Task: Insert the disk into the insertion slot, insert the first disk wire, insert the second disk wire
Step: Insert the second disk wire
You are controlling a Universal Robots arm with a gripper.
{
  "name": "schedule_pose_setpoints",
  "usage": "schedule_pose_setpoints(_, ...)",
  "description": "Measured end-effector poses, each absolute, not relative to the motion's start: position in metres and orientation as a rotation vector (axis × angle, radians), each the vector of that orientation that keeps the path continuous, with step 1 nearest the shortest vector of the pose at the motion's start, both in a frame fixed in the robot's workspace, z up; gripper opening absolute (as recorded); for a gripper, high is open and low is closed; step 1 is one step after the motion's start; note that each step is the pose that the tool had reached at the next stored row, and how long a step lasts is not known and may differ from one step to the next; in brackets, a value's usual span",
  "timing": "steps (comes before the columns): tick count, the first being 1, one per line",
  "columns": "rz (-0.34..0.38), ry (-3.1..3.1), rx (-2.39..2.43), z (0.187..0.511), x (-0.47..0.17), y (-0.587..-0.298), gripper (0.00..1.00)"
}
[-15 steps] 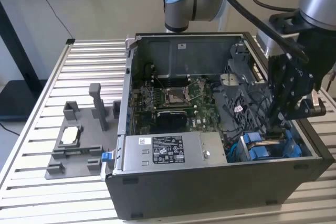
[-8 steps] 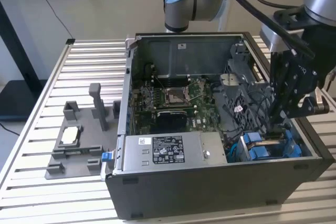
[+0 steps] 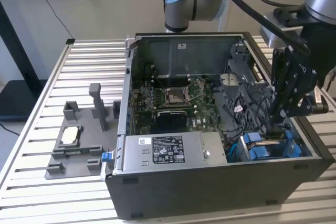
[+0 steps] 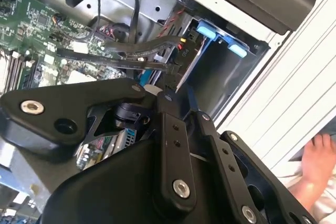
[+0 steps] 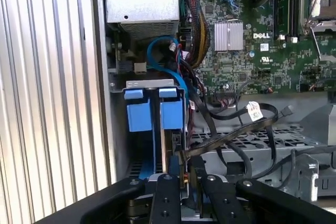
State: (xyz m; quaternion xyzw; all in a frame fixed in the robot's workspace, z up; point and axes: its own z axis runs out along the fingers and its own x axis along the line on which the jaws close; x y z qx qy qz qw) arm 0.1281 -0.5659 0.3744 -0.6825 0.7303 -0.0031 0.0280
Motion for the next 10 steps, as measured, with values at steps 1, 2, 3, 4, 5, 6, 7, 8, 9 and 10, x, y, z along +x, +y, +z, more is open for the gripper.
schedule_pose_setpoints(1, -0.010, 2.256, -2.105, 0.3765, 0.1280, -0.5659, 0.24)
schedule_pose_setpoints(2, -0.010, 2.257, -2.105, 0.3785, 0.1280, -0.5659, 0.24)
schedule_pose_setpoints(3, -0.010, 2.257, -2.104, 0.3798, 0.1280, -0.5659, 0.24)
schedule_pose_setpoints(4, -0.009, 2.257, -2.104, 0.3798, 0.1280, -0.5659, 0.24)
schedule_pose_setpoints(5, -0.009, 2.257, -2.104, 0.3798, 0.1280, -0.5659, 0.24)
schedule_pose_setpoints(6, -0.009, 2.257, -2.104, 0.3798, 0.1280, -0.5659, 0.24)
schedule_pose_setpoints(7, -0.010, 2.257, -2.104, 0.3799, 0.1280, -0.5659, 0.24)
schedule_pose_setpoints(8, -0.010, 2.257, -2.104, 0.3799, 0.1280, -0.5659, 0.24)
schedule_pose_setpoints(9, -0.010, 2.257, -2.104, 0.3799, 0.1281, -0.5659, 0.24)
schedule_pose_setpoints(10, -0.010, 2.257, -2.104, 0.3799, 0.1280, -0.5659, 0.24)
